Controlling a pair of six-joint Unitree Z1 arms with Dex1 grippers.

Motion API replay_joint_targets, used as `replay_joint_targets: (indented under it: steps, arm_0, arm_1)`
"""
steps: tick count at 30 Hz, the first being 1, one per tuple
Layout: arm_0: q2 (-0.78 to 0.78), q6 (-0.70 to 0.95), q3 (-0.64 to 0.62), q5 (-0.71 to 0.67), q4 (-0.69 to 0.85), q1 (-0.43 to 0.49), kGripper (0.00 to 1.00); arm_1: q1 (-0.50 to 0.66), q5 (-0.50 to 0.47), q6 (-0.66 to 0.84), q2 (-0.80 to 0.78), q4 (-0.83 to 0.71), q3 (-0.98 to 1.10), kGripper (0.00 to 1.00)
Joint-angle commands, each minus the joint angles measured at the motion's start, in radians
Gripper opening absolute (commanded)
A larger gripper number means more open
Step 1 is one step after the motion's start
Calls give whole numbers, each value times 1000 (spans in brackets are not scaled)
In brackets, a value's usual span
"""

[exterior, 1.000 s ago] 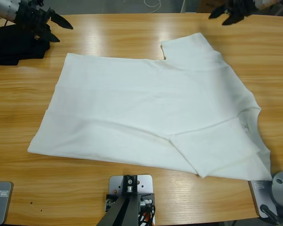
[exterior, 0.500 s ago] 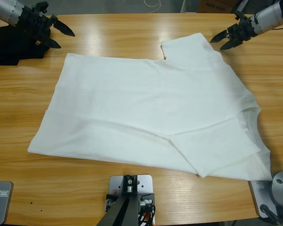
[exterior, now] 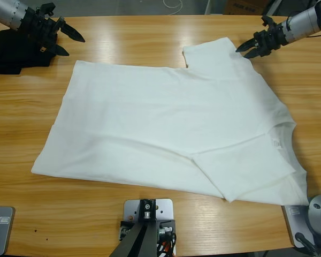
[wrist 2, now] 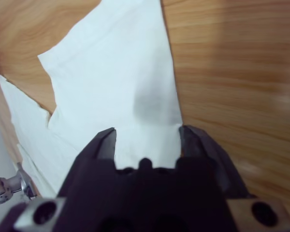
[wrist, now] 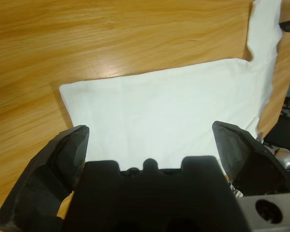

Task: Fold clothes

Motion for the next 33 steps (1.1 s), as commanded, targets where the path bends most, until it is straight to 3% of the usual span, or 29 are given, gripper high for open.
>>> replay_joint_targets:
  steps: [1, 4, 8, 11, 14, 22, 33]
  arm_0:
    - [63, 6, -8, 12, 15, -7, 996]
    - [63, 5, -9, 12, 14, -7, 996]
    - [63, 5, -6, 12, 15, -7, 996]
    - [64, 7, -5, 12, 16, -6, 996]
    - [66, 9, -6, 13, 15, -6, 996]
    - [81, 3, -7, 17, 14, 7, 996]
    - [164, 4, -58, 228, 29, -29, 977]
  arm_1:
    - [34, 14, -15, 98, 20, -23, 347]
    - [45, 13, -20, 102, 30, -31, 309]
    - [50, 2, -25, 110, 41, -46, 129]
    - [61, -20, -26, 115, 54, -62, 98]
    - [68, -43, -26, 126, 77, -87, 0]
    - [71, -41, -31, 128, 75, -88, 0]
    - [71, -32, -37, 129, 72, -87, 0]
